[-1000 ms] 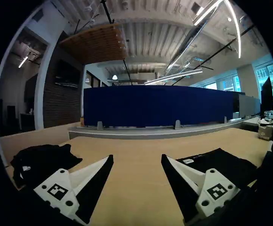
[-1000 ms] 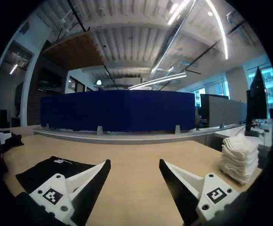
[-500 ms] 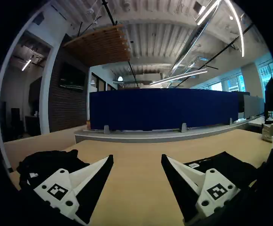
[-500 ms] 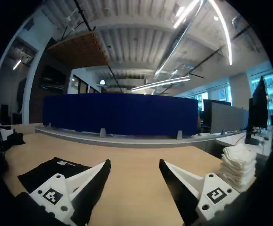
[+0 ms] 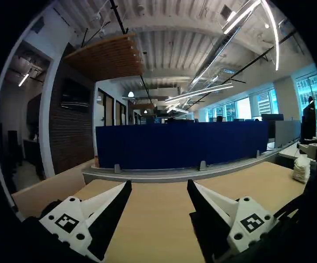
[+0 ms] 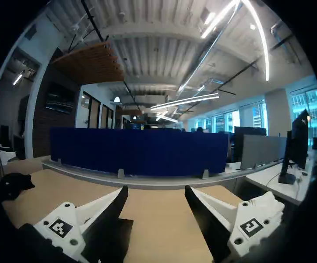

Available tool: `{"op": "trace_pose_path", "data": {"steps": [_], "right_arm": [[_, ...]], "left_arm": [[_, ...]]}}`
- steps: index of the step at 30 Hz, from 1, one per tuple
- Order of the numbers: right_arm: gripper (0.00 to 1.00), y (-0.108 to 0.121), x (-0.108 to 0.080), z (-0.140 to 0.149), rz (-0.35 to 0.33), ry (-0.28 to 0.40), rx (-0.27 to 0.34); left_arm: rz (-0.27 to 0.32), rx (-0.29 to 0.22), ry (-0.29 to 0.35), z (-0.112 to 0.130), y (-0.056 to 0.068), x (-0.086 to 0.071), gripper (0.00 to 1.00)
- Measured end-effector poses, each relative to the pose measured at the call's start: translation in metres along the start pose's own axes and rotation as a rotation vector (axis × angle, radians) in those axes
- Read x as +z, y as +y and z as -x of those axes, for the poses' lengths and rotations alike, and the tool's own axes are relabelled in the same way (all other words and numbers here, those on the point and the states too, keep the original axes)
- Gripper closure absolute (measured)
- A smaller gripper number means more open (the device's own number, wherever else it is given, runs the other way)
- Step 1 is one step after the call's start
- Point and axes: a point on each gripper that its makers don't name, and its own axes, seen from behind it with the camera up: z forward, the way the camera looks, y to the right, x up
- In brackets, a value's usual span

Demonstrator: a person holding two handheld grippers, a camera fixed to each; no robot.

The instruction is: Fold towel

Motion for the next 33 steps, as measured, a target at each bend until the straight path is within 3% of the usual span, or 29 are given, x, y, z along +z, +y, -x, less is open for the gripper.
{"op": "trace_pose_path", "data": {"steps": [5, 9, 18, 26, 29, 33], "right_arm": [[0.0, -0.006, -0.003, -0.013, -0.013, -0.012, 0.0], [0.0, -0.018, -0.007, -0.017, -0.069, -0.048, -0.012], [0.0, -0.048, -0.022, -0.013, -0.224, -0.147, -0.067], [0.0, -0.075, -0.044, 0.012, -0.373, -0.294, -0.096], [0.0, -0.081, -0.053, 0.028, -0.413, -0.365, -0.116], [0.0, -0.087, -0.06, 0.042, -0.445, -0.407, -0.152]], "left_arm": [[0.028, 0.015, -0.029, -0.013, 0.005, -0.003, 0.06], [0.075, 0.033, -0.051, -0.021, 0.016, -0.005, 0.06], [0.255, 0.079, -0.157, -0.013, 0.048, -0.016, 0.06], [0.449, 0.084, -0.274, 0.008, 0.082, -0.037, 0.06], [0.464, 0.079, -0.31, 0.016, 0.082, -0.039, 0.06], [0.47, 0.082, -0.328, 0.021, 0.083, -0.037, 0.06]]}}
